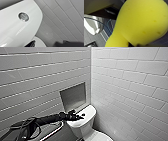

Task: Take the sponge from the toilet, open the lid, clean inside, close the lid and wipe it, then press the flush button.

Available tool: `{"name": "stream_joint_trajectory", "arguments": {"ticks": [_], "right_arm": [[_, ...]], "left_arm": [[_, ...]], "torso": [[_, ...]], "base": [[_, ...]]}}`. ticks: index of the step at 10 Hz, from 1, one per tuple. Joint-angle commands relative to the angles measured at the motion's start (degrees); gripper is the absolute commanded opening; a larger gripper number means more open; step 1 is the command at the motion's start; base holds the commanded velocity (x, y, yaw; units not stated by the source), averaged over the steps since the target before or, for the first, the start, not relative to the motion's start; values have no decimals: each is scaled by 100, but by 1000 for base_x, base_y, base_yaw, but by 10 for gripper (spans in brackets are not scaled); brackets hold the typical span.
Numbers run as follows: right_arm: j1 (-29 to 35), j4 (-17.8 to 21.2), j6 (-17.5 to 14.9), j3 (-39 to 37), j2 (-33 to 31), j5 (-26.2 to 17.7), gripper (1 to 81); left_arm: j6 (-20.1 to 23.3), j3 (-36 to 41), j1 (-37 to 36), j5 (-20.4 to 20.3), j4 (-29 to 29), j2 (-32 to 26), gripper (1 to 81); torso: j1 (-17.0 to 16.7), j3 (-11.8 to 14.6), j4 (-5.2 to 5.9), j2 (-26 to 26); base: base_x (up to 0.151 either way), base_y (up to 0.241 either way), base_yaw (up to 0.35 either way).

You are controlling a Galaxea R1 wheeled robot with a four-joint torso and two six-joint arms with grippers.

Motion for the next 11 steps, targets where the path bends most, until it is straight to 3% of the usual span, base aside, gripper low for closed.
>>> {"name": "stream_joint_trajectory", "arguments": {"ticks": [1, 2, 3, 6, 7, 11], "right_arm": [[84, 23, -26, 83, 13, -417, 10], [84, 23, -26, 83, 13, -417, 10], [84, 23, -26, 83, 13, -417, 10], [75, 23, -26, 74, 39, -417, 10], [84, 23, -26, 65, 48, -417, 10], [84, 32, -26, 74, 83, -417, 10]], "left_arm": [[-22, -615, -1263, 591, -213, 392, 811], [-22, -711, -1420, 591, -213, 461, 811], [-31, -860, -1544, 591, -195, 567, 811], [-40, -1195, -1659, 583, -151, 743, 811], [-40, -1335, -1684, 591, -152, 804, 10], [-40, -2291, -1868, 600, 15, 1339, 10]], "torso": [[0, -508, 0, 0], [2, -175, 0, 2], [6, -313, 0, 4], [9, -394, 0, 9], [9, -395, 0, 9], [11, -398, 0, 11]], "base": [[0, 0, 0], [0, 0, 0], [0, 0, 0], [0, 0, 0], [0, 0, 0], [0, 0, 0]]}}
